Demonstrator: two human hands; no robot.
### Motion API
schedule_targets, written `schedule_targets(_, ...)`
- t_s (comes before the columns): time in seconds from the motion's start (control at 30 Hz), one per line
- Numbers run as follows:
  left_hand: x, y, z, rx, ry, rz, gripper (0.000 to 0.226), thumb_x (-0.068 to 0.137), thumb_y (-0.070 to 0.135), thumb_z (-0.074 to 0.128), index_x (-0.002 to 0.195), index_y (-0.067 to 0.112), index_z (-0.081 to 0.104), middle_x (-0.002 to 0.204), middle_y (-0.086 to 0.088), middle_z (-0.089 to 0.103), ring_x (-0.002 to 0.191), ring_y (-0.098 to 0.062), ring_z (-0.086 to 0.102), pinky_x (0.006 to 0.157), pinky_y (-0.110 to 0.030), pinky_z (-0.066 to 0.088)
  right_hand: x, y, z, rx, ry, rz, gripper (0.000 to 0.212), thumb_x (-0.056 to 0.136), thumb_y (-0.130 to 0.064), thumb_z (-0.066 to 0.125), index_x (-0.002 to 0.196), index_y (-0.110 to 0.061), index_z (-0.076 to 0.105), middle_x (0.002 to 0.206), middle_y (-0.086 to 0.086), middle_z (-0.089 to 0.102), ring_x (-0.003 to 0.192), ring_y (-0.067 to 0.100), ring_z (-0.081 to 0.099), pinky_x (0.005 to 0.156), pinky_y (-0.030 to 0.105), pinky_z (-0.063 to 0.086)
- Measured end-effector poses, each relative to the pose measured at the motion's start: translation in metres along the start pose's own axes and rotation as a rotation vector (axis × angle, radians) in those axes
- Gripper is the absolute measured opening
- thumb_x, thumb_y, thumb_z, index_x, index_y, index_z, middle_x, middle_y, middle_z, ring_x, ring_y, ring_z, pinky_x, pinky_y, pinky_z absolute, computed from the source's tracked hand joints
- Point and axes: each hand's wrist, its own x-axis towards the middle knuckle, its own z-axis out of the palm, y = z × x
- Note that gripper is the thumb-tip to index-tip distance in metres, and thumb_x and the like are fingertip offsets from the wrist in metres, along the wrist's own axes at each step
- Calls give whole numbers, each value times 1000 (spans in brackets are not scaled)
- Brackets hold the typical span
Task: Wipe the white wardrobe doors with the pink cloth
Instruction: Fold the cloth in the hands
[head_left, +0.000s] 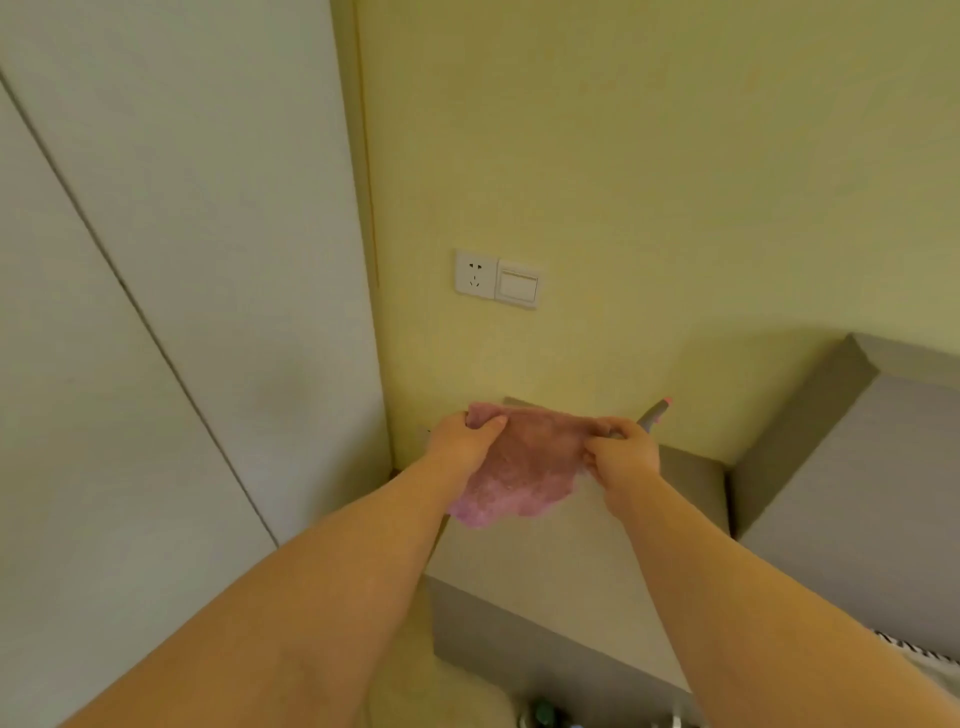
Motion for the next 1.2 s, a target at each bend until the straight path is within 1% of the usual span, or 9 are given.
schedule_targets(0.1,20,-11,17,-5,58,-77,42,92,38,58,123,10,56,118,-11,60,110,-30,56,93,-34,45,31,11,0,-148,-30,10,24,83,5,49,101,-6,60,71,8,52,69,25,51,55,29,45)
schedule_targets(0.23,43,-48,35,-36,73,-205,26,96,31,51,111,11,59,118,-11,60,110,-31,55,97,-39,45,58,35,9,-337,-96,67,19,90,-8,48,105,-7,59,95,15,56,88,30,50,81,37,45)
schedule_targets(0.43,82,-109,68,-95,-12,-369,31,102,23,38,124,10,55,127,-13,53,113,-28,51,101,-37,41,87,92,29,-406,-87,190,28,96,-8,34,118,-7,51,119,23,53,94,32,49,86,36,44)
schedule_targets(0.6,109,-171,82,116,64,-417,34,102,24,37,129,10,52,132,-12,51,122,-30,46,104,-34,36,108,158,57,-520,-136,250,29,100,-15,33,124,-9,48,123,22,53,112,37,51,83,30,39)
schedule_targets(0.73,122,-203,82,234,168,-402,31,100,23,41,123,6,52,125,-14,56,118,-31,50,93,-31,37,118,195,77,-541,-199,249,33,97,-17,43,130,-14,42,121,19,57,110,34,54,80,30,40)
schedule_targets(0.9,129,-231,82,434,296,-308,10,97,34,41,96,25,45,97,0,55,92,-23,56,78,-34,44,124,217,90,-522,-223,180,41,94,-16,46,135,-18,40,123,13,57,111,32,53,82,30,40)
schedule_targets(1.0,129,-226,84,548,286,-305,15,100,33,38,104,20,45,108,-5,50,100,-27,53,73,-37,42,128,221,95,-533,-214,148,41,96,-17,44,136,-22,39,128,10,55,115,31,51,90,34,41)
schedule_targets(1.1,131,-222,83,619,302,-341,23,100,32,39,116,16,44,122,-10,44,114,-30,42,80,-36,38,133,224,100,-574,-221,101,39,95,-20,44,134,-25,41,131,7,52,116,29,50,94,40,44)
schedule_targets(1.2,132,-224,79,669,331,-347,35,97,34,47,126,16,39,131,-12,39,122,-32,38,92,-39,38,132,220,101,-849,-260,35,46,93,-27,49,137,-26,36,136,8,40,122,30,39,97,39,36)
